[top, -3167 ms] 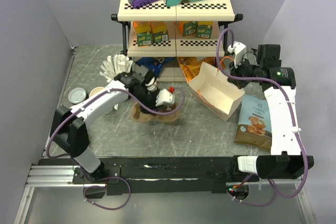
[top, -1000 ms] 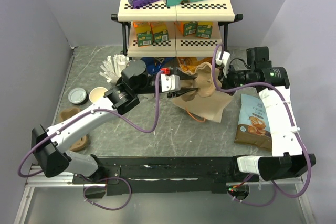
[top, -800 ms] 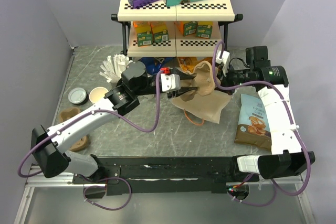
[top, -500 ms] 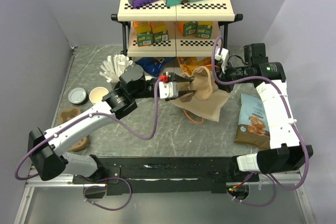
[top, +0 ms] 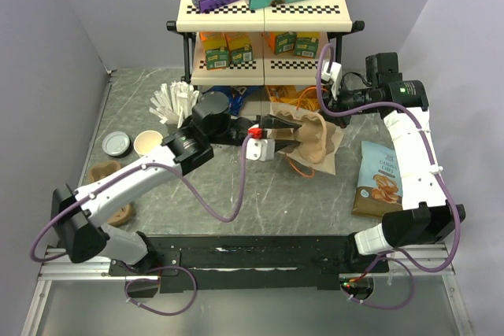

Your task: Pack the takeout coffee

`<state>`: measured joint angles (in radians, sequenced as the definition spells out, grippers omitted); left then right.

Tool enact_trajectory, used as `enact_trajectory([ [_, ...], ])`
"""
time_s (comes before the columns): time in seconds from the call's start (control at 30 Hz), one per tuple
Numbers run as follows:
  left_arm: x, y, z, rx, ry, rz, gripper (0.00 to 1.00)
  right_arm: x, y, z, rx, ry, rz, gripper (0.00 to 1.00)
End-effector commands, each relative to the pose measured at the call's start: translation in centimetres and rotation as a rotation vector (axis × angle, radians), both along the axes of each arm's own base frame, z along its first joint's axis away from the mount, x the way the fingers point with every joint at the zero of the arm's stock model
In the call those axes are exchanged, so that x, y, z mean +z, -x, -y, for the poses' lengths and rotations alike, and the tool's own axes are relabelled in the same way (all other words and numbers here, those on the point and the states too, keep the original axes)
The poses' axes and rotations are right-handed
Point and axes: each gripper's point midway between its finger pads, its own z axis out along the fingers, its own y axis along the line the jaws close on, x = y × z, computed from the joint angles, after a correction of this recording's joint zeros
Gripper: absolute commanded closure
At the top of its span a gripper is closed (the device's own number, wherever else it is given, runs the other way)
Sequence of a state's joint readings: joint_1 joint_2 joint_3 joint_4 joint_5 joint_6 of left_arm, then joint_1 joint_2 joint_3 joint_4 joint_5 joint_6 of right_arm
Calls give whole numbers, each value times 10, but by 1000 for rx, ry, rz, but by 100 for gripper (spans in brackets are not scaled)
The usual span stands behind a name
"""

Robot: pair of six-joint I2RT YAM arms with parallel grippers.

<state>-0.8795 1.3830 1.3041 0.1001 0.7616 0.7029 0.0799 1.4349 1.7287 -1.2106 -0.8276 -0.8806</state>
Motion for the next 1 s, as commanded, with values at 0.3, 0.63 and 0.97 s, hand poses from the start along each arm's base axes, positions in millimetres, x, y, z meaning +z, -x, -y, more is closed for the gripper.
enact_trajectory([
  [0.3,-5,13,23,-132,-65,150,99,-3,9,0,33,91,104,100],
  [0.63,-10,19,31,-159,-80,152,99,5,3,-4,35,63,110,100],
  [0.97,-42,-8,35,-45,-229,31,99,12,12,3,41,108,181,100],
])
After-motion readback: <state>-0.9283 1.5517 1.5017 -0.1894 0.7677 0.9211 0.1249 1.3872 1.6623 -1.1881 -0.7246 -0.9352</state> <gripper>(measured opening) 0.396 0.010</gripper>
